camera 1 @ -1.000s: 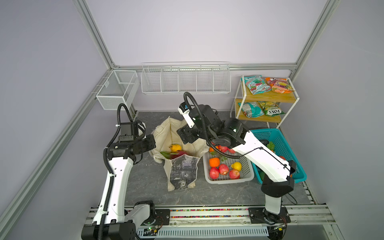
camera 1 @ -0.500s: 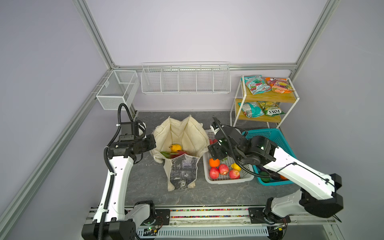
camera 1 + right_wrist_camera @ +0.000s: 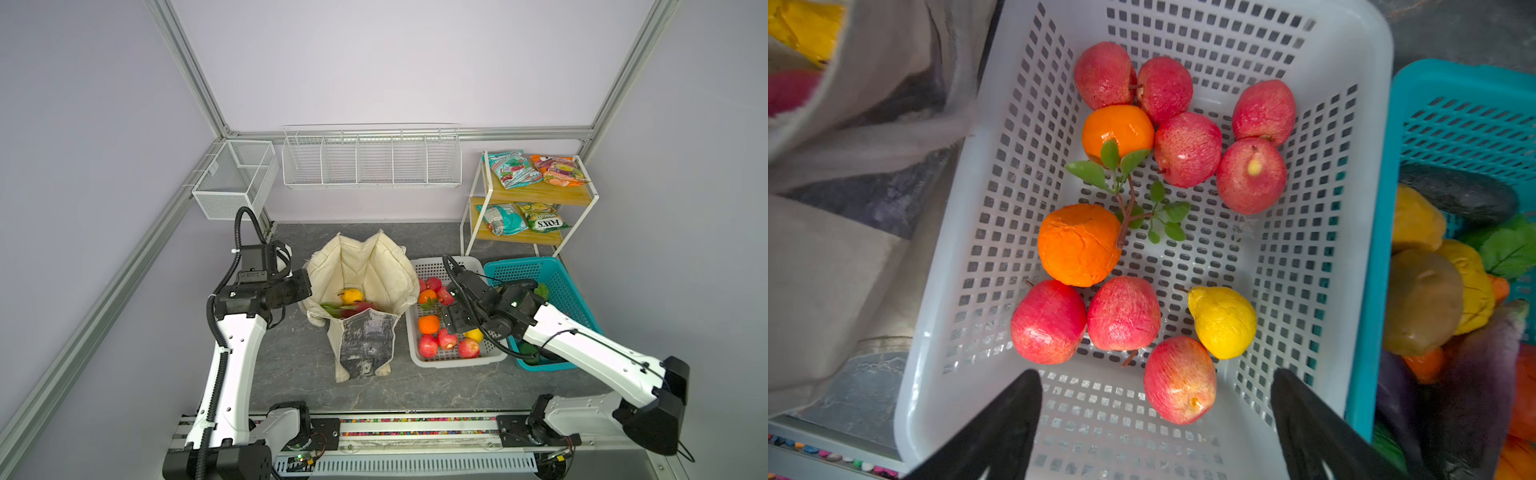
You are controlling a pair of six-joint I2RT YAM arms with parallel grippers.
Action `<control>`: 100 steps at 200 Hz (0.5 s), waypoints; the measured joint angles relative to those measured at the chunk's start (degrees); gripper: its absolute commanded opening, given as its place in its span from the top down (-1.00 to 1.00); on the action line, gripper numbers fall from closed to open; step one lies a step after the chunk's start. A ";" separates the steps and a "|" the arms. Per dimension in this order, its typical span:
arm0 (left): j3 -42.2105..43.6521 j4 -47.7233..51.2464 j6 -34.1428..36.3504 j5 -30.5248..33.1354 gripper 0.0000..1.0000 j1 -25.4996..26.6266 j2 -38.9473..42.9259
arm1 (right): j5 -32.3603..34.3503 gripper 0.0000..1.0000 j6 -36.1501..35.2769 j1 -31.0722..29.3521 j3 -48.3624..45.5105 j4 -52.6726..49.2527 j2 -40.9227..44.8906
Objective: Place the food into the grocery bag and tie it
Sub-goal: 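Raise the empty right gripper out of the bag toward the white basket, then lower the right gripper onto the orange with green leaves and close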
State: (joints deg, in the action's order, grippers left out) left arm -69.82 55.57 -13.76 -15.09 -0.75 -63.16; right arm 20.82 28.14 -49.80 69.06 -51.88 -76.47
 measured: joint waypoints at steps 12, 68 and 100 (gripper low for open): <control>0.00 0.00 0.00 -0.11 1.00 0.00 0.15 | -1.77 -0.78 -0.02 0.35 -0.24 1.90 -2.60; 0.09 0.00 0.00 -0.20 1.00 0.00 0.26 | -8.96 -0.79 0.20 0.66 -0.17 9.79 -15.30; 0.09 0.00 0.00 -0.22 1.00 0.00 0.28 | -10.99 -0.80 0.39 1.79 0.15 12.59 -19.82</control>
State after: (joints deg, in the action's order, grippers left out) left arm -69.73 55.57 -13.76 -15.31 -0.75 -62.87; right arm 9.82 28.53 -48.01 69.21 -39.29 -96.29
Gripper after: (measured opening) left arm 0.047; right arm 0.897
